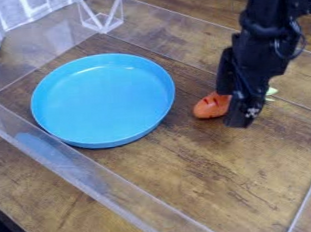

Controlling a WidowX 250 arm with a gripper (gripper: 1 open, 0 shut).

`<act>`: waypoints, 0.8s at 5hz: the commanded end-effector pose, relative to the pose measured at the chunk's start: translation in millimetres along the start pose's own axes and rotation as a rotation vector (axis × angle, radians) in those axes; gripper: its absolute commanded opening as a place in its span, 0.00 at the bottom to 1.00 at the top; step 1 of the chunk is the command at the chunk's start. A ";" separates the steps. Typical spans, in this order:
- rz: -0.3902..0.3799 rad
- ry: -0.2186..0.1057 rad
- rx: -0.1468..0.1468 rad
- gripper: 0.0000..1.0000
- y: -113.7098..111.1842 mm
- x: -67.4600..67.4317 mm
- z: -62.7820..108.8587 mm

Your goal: Remove the carrot from inside the blue tray and put it on the table

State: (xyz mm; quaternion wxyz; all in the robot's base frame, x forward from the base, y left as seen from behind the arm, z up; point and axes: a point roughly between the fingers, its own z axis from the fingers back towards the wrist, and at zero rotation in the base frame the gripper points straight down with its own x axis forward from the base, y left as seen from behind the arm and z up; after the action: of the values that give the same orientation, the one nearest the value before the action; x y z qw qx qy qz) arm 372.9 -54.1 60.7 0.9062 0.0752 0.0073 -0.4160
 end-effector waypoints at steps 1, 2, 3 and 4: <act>0.021 -0.051 0.047 1.00 15.6 8.2 14.1; 0.025 -0.049 0.045 1.00 19.3 12.0 6.5; 0.033 -0.043 0.039 1.00 21.9 14.7 -2.3; 0.040 -0.041 0.035 1.00 24.3 16.7 -9.0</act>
State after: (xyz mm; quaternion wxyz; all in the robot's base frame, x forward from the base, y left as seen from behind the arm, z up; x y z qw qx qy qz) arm 391.6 -56.5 31.5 0.9081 0.0748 0.0131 -0.4117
